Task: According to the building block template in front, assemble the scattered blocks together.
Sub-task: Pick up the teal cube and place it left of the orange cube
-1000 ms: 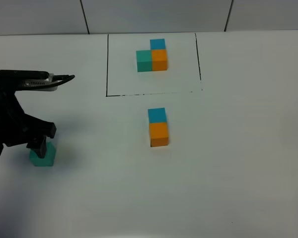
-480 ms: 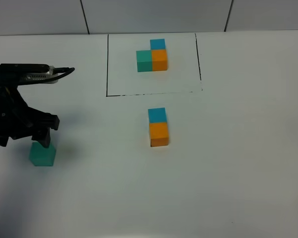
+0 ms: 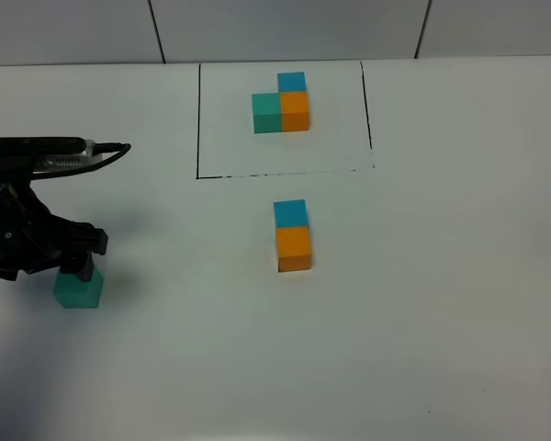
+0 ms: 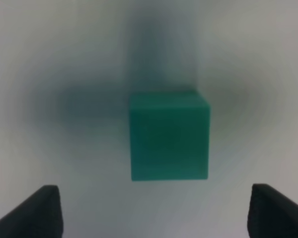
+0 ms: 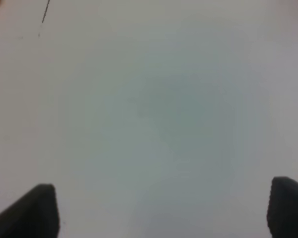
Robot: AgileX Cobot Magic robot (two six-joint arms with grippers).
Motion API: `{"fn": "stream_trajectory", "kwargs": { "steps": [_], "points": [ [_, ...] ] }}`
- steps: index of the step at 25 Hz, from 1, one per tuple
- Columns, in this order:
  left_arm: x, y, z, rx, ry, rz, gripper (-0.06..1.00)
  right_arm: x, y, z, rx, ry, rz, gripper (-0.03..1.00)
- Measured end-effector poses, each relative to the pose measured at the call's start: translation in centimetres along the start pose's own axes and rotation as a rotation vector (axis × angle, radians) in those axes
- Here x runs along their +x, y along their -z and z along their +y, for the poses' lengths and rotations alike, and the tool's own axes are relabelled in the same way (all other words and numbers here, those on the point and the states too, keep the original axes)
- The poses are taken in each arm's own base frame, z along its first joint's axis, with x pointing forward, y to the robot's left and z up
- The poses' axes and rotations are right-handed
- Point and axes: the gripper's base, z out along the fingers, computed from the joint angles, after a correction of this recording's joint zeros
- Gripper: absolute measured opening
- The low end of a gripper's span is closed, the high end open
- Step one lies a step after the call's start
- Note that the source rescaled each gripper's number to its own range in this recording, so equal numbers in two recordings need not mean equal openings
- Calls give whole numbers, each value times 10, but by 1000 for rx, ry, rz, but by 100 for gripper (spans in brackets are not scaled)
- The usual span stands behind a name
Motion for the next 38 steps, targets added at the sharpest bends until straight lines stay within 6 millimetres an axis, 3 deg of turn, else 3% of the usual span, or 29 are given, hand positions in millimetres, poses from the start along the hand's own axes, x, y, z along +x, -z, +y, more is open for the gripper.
{"fn": "stream_trajectory", "kwargs": {
  "steps": [4,13,21,29,32,33,36,38],
  "points": [
    [-1,-6,0,-1,-3,8,87,0,0,0,0,0,0,72],
    [12,-53,-1,-1,-6,64,87,0,0,0,0,0,0,72],
    [4,-60,-4,31,-2,-4,87,0,0,0,0,0,0,72],
    [6,-73,-5,32,1,42,85,0,0,0,0,0,0,72],
    [6,-73,-5,28,-4,42,65,0,0,0,0,0,0,72],
    [6,-73,-4,25,-9,42,52,0,0,0,0,0,0,72],
    [6,-73,-4,26,-9,41,0,0,0,0,0,0,0,72],
    [5,-73,-4,25,-25,44,1,0,0,0,0,0,0,72]
  ]
}}
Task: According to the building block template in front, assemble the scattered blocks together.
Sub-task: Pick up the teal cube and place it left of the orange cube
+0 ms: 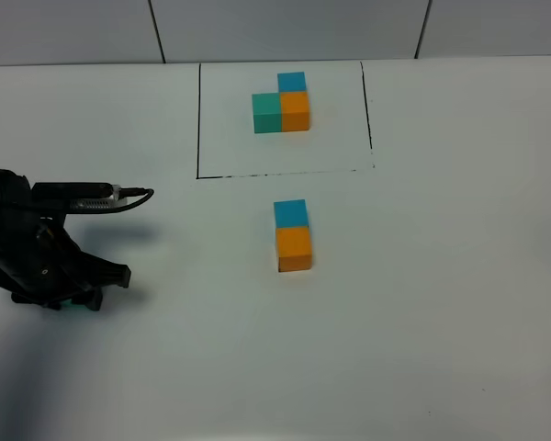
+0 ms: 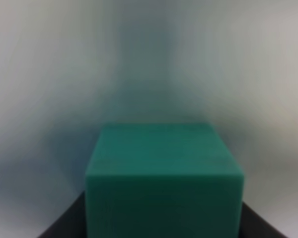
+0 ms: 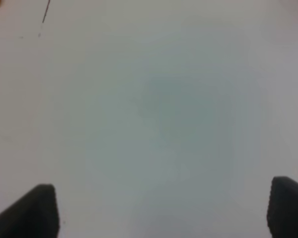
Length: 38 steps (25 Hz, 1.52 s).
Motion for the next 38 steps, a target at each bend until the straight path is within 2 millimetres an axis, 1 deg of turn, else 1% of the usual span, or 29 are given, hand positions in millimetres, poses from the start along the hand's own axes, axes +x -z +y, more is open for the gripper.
{"fn": "stream_trajectory", "kwargs": {
  "steps": [3,6,9,12,15,16,18,20,26,29,33,35,38],
  "points": [
    [-3,2,-2,2,-122,30,1,0,0,0,0,0,0,72],
    [-8,8,-14,21,-337,53,1,0,0,0,0,0,0,72],
    [-17,20,-34,43,-633,48,1,0,0,0,0,0,1,72],
    [-27,34,-59,70,-869,11,1,0,0,0,0,0,1,72],
    [-34,48,-86,75,-1063,-56,1,0,0,0,0,0,1,72],
    [-36,50,-94,74,-1103,-71,1,0,0,0,0,0,1,72],
    [-42,54,-104,72,-1141,-99,1,0,0,0,0,0,1,72],
    [-49,53,-109,71,-1151,-109,1,0,0,0,0,0,1,72],
    [-65,36,-119,94,-1189,-11,1,0,0,0,0,0,1,72],
    [-70,30,-130,93,-1244,17,1,0,0,0,0,0,1,72],
    [-74,24,-148,38,-1345,45,1,0,0,0,0,0,1,72],
    [-75,20,-153,10,-1381,58,1,0,0,0,0,0,1,72],
    [-76,13,-156,8,-1391,58,1,0,0,0,0,0,1,72]
  ]
}}
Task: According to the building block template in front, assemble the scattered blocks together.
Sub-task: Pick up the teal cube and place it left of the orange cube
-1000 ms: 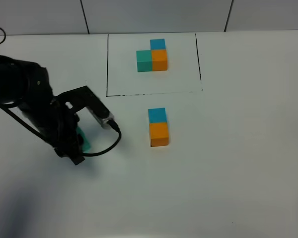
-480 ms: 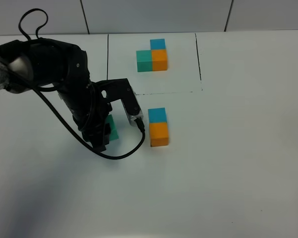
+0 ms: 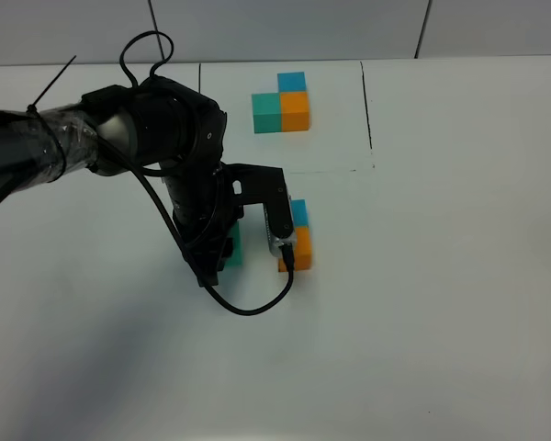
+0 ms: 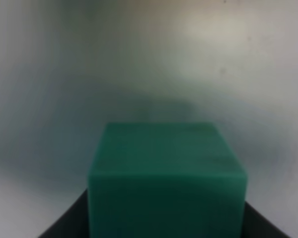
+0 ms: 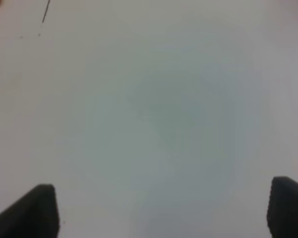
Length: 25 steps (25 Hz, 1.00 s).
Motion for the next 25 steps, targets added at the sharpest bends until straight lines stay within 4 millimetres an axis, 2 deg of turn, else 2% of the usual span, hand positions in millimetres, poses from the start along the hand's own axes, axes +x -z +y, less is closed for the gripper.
{"fn": "stream_trajectory", "kwargs": {
  "steps": [1,2,16,25],
  "points": [
    [-1,-2,0,1,-1,-1,4,0,0,0,0,0,0,72],
    [-1,-3,0,1,-1,-4,1,0,0,0,0,0,0,72],
    [-12,-3,2,-33,12,-81,1,0,0,0,0,0,0,72],
    [-16,-20,-3,11,-18,-48,1,0,0,0,0,-1,0,72]
  ]
}}
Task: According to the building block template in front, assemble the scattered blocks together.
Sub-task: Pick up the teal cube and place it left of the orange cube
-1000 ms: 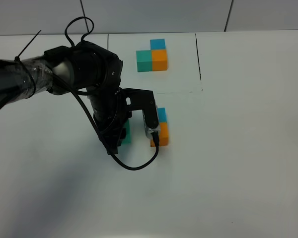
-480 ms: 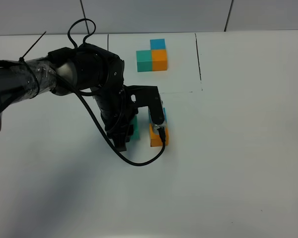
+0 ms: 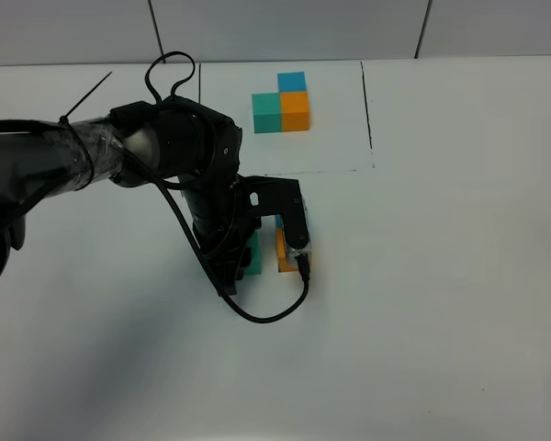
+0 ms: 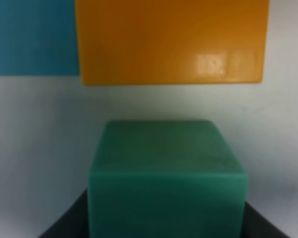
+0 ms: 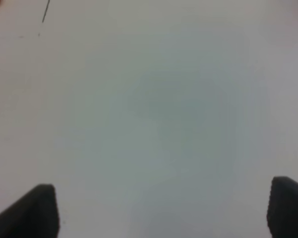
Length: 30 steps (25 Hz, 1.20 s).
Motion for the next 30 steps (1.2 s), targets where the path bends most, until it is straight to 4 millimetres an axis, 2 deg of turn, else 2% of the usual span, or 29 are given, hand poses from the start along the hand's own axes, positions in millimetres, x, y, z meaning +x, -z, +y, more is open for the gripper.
{"fn": "stream_trajectory", "kwargs": {
  "steps": [30],
  "points": [
    [-4,-2,2,-24,-14,-36,1,0,0,0,0,0,0,72]
  ]
}}
